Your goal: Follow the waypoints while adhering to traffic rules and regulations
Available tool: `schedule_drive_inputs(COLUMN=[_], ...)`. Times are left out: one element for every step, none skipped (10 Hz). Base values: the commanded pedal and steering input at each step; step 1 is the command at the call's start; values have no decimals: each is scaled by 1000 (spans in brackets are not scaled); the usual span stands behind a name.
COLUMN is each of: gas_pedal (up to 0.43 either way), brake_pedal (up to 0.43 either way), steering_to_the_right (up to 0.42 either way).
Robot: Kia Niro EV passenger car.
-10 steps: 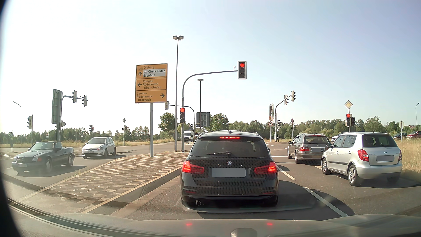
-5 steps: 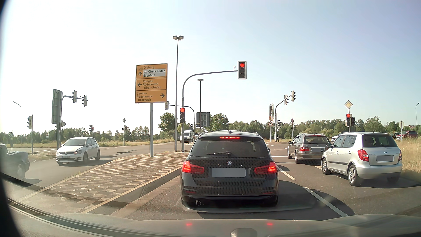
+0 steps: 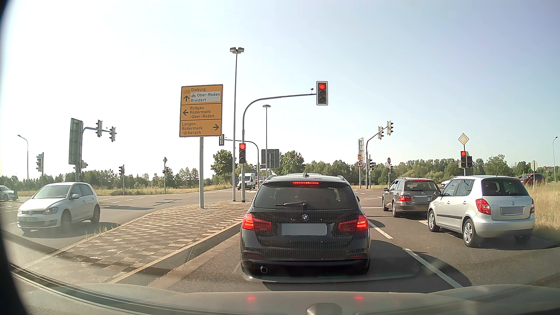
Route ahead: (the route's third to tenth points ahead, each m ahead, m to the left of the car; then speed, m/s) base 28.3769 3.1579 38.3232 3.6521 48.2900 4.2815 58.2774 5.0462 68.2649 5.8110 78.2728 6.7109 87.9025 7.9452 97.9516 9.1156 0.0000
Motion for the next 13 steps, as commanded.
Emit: schedule_drive_inputs(gas_pedal=[0, 0, 0, 0, 0, 0, 0, 0, 0, 0, 0, 0, 0], brake_pedal=[396, 396, 396, 396, 396, 396, 396, 396, 396, 396, 396, 396, 396], steering_to_the_right=[-6, -7, -6, -6, -6, -6, -6, -6, -6, -6, -6, -6, -6])
